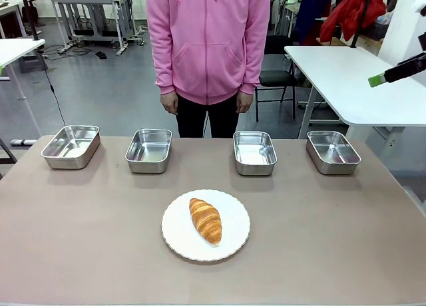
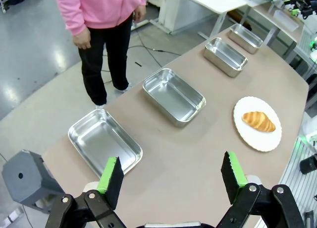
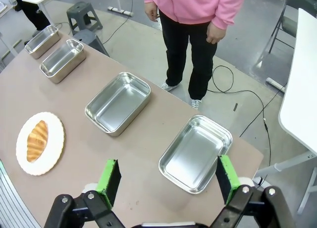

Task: Place the bread in the container.
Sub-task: Place the Butter Roll into the Airtight Container indicated by the human.

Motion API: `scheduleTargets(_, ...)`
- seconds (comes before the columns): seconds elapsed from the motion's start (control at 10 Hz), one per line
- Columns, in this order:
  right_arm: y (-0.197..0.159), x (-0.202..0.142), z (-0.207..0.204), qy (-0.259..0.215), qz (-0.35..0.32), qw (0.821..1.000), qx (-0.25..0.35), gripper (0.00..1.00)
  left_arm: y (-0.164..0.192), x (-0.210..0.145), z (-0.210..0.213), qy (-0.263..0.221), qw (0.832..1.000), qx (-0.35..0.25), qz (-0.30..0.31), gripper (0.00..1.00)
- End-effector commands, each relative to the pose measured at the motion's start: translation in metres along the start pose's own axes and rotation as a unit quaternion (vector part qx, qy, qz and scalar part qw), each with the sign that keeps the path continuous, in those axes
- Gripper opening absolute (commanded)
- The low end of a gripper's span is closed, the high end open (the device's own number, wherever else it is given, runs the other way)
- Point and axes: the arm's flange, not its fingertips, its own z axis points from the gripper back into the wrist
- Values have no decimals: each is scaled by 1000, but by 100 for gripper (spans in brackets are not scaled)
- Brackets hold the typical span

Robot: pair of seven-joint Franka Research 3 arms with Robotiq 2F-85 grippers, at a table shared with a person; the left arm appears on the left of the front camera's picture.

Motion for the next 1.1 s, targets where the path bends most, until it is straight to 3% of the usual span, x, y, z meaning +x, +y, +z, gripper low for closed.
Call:
scheduleTargets(0.0, 0, 0, 0, -6, -1, 1000, 4, 100, 0, 0, 1, -1, 1000, 0, -3, 100)
scheduleTargets(1.0, 0, 0, 0, -6, -1, 1000, 4, 100, 0, 0, 1, -1, 1000, 0, -3, 100)
